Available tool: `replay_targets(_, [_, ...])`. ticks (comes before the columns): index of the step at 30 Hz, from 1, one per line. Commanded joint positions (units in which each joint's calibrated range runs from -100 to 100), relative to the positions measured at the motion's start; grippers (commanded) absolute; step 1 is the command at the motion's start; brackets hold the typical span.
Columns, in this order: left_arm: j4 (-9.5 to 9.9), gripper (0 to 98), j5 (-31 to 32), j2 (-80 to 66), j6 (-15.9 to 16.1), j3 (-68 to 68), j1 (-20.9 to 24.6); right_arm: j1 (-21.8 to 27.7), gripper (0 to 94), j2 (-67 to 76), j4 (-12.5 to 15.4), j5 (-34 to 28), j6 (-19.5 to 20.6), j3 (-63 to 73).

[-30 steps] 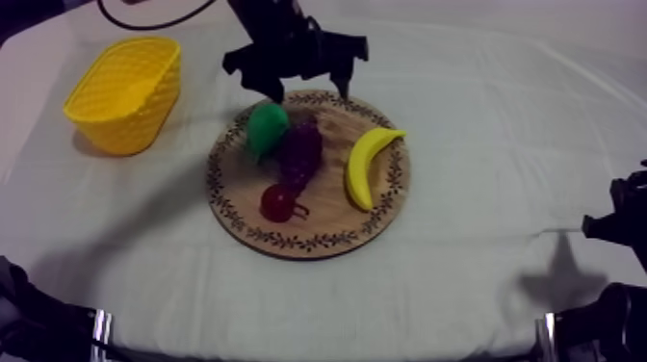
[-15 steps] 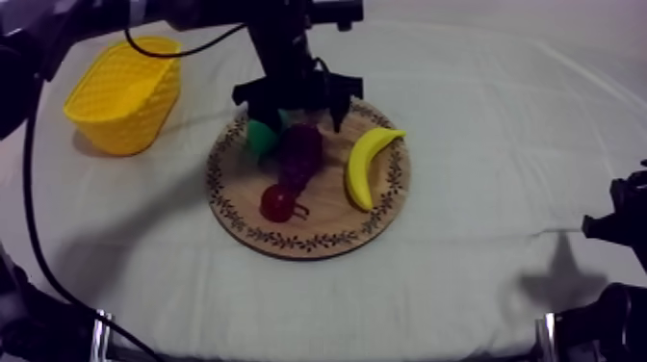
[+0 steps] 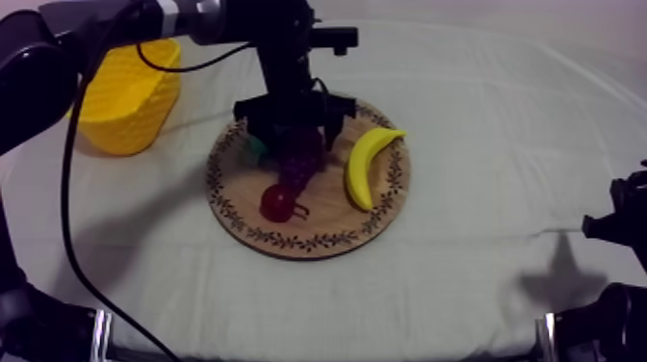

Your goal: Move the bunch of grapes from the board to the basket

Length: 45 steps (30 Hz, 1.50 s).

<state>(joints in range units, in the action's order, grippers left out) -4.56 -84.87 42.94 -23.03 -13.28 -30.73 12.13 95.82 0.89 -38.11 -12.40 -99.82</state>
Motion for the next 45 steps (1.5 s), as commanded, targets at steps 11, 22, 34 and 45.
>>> replay_targets(11, [-0.74,67.7,-0.2,3.2,1.5,-0.5,0.8,0.0,0.3,0.0,0.0,0.0,0.0,0.0])
replay_targets(22, [-0.96,40.1,0.3,1.8,3.9,1.1,0.6,0.0,0.3,0.0,0.0,0.0,0.0,0.0])
replay_targets(34, [-1.64,38.9,-2.9,-7.8,6.8,-3.3,-0.7,0.0,0.3,0.0,0.0,0.0,0.0,0.0])
replay_targets(45, [-0.6,39.2,-8.8,-15.1,7.9,-10.2,-2.1,0.0,0.3,0.0,0.0,0.0,0.0,0.0])
